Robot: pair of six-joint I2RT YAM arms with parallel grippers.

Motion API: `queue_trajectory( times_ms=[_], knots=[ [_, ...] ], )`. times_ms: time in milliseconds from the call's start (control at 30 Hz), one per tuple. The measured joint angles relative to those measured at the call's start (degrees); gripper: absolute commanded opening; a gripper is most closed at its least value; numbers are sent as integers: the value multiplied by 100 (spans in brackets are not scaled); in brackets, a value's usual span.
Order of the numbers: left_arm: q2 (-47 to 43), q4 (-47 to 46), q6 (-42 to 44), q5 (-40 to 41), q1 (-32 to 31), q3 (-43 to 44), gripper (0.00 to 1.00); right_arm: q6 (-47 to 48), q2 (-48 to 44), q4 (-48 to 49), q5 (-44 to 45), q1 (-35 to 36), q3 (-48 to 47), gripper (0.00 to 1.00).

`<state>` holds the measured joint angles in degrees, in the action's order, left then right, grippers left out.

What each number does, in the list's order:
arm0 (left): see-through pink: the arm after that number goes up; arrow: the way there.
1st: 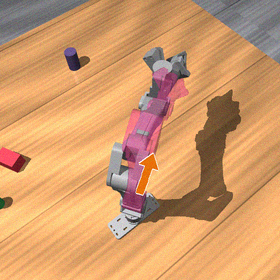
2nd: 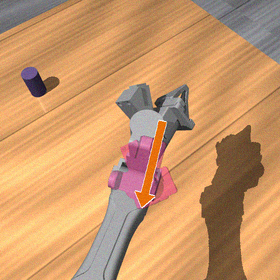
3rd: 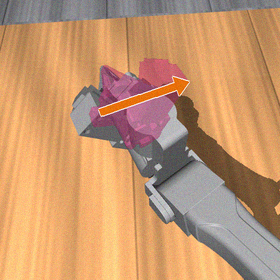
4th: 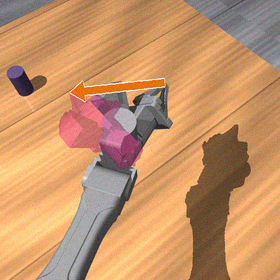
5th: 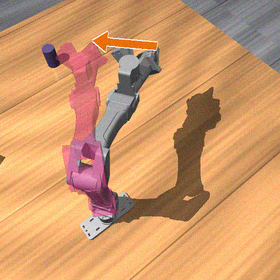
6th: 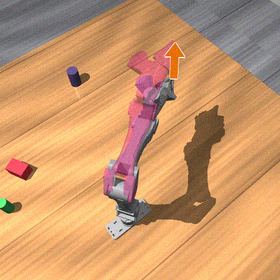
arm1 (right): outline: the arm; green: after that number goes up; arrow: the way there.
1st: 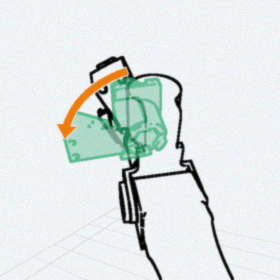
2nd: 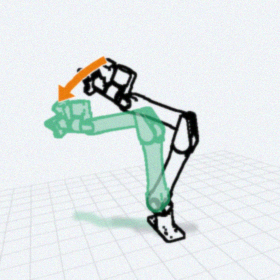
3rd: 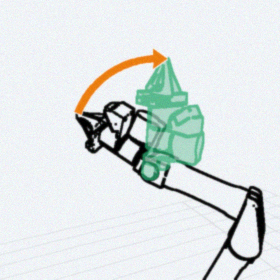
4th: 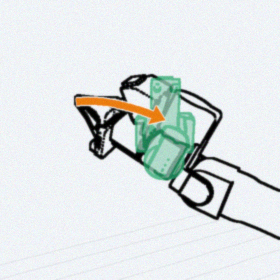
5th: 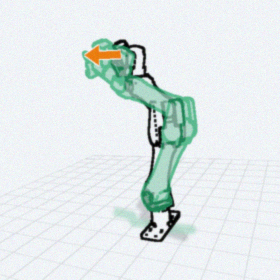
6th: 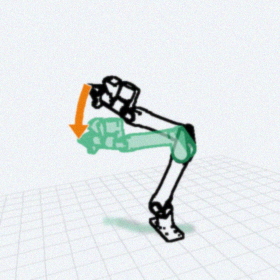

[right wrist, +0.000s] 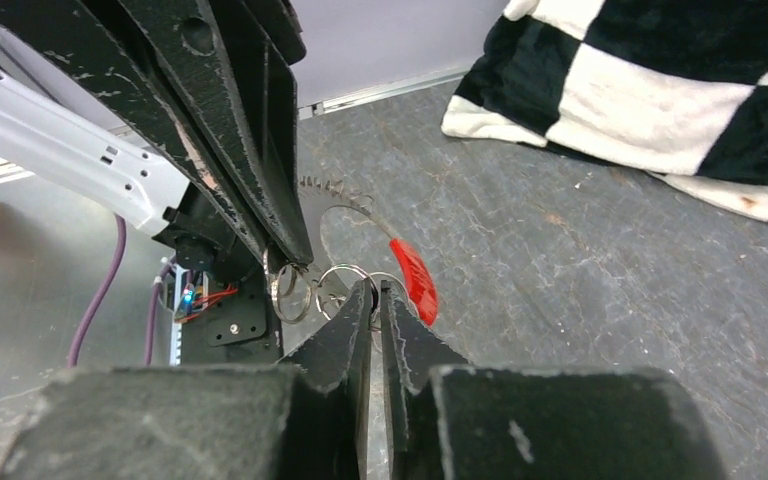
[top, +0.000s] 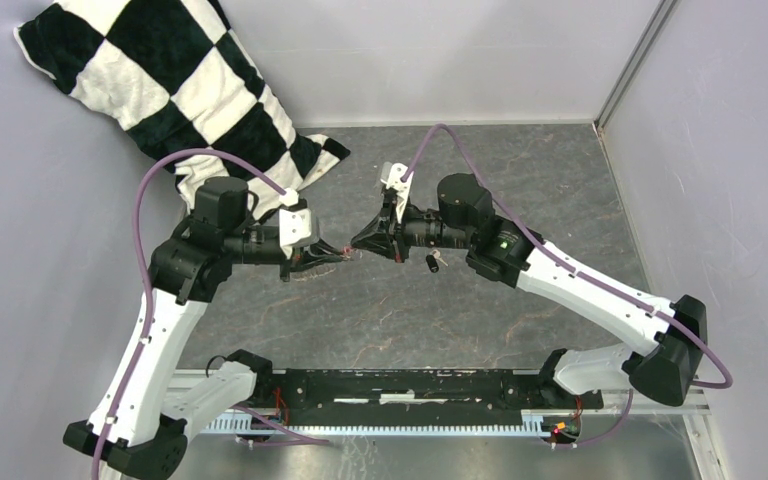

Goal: Put the keys on the keyring

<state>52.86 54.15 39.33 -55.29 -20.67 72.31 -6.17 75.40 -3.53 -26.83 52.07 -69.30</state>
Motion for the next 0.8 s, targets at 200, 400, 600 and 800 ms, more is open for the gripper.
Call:
queue_trajectory(
  times_ms=[200,400,600,800],
  knots=[
    [-22,-275,-229,-39,-4,-28,2,127,-234,-136,562,-17,0,60],
    [-129,-466,-894,-240,-11,-39,2,402,-782,-238,1296,-236,92,70],
    [-61,-837,-1617,-437,-11,-44,2,490,-1246,229,925,-127,531,79],
    [98,-1176,-2249,-507,-11,-50,2,503,-1167,431,590,9,564,75]
  ],
)
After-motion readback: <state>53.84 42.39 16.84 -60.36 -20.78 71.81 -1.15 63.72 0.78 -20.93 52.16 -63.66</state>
